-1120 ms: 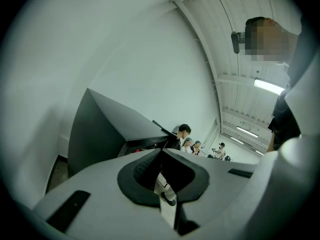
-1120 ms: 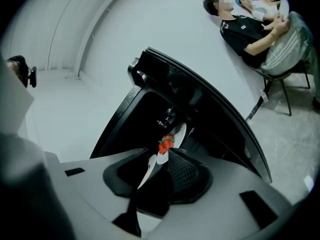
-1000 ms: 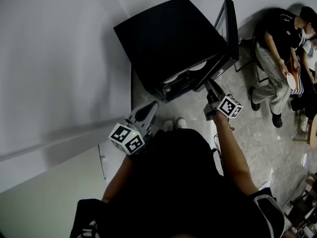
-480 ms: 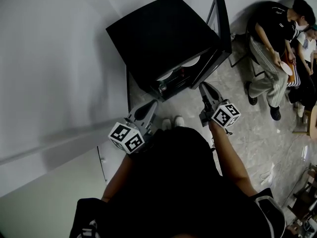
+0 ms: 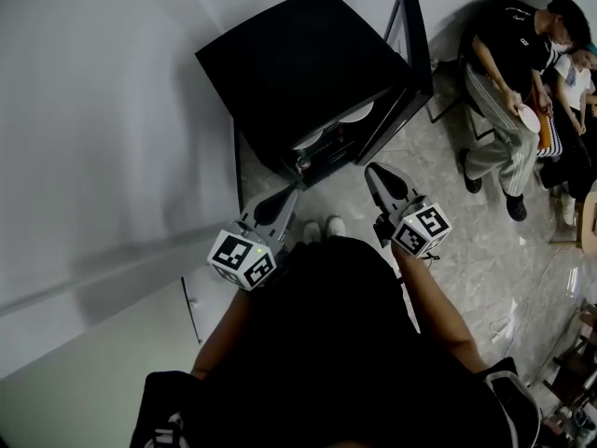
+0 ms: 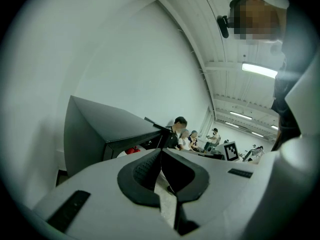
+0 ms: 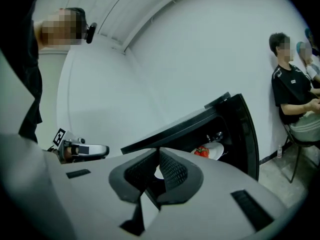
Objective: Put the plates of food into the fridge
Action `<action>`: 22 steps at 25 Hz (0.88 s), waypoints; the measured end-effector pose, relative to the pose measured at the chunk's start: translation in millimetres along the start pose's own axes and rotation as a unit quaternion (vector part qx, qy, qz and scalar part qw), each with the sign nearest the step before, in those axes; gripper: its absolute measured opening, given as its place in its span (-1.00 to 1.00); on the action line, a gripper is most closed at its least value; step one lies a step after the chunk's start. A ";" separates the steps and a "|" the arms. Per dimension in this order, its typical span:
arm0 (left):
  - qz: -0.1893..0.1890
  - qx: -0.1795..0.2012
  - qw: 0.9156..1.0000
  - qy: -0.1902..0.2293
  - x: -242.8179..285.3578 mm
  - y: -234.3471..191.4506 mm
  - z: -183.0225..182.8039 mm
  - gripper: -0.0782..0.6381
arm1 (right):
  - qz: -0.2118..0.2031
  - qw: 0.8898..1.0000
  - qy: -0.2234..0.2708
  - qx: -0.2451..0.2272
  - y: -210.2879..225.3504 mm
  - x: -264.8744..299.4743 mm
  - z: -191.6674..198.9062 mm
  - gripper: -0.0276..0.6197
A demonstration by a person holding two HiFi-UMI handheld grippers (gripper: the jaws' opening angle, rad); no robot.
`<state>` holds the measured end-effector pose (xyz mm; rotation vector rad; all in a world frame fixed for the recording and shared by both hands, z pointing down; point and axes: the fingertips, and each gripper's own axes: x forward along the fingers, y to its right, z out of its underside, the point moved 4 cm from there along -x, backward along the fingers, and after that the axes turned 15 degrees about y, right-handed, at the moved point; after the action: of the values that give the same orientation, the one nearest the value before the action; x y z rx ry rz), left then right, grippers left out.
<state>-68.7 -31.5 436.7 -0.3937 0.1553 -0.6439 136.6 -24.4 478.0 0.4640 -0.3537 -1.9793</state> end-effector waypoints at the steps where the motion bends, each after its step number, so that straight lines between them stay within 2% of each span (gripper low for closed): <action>1: 0.000 -0.002 1.000 0.000 0.0 -0.7 0.8 -0.72 | -0.005 1.000 -0.001 -0.004 -4.6 0.6 -0.5 -0.80; 5: -0.002 -0.020 1.000 0.004 1.2 -4.7 1.9 -0.72 | -0.022 1.000 -0.004 -0.019 -19.4 2.2 -3.4 -0.80; 10: 0.003 -0.023 1.000 0.005 1.9 -6.0 3.9 -0.72 | -0.048 0.998 -0.002 -0.035 -40.4 6.0 -10.5 -0.80; 14: 0.007 -0.027 1.000 0.001 -1.1 -8.3 10.2 -0.72 | -0.060 0.995 -0.008 -0.075 -55.0 4.1 -14.7 -0.79; 18: 0.005 -0.030 1.000 -0.004 -4.8 -11.3 15.0 -0.72 | -0.082 0.990 0.012 -0.114 -80.0 8.6 -26.9 -0.79; 22: 0.009 -0.032 0.999 -0.007 -5.1 -15.9 18.5 -0.72 | -0.086 0.987 0.017 -0.136 -92.0 12.0 -31.7 -0.79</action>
<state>-76.7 -34.2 460.1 -0.4575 0.1655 -0.6198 74.1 2.9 407.5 0.3622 -0.0204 -2.1447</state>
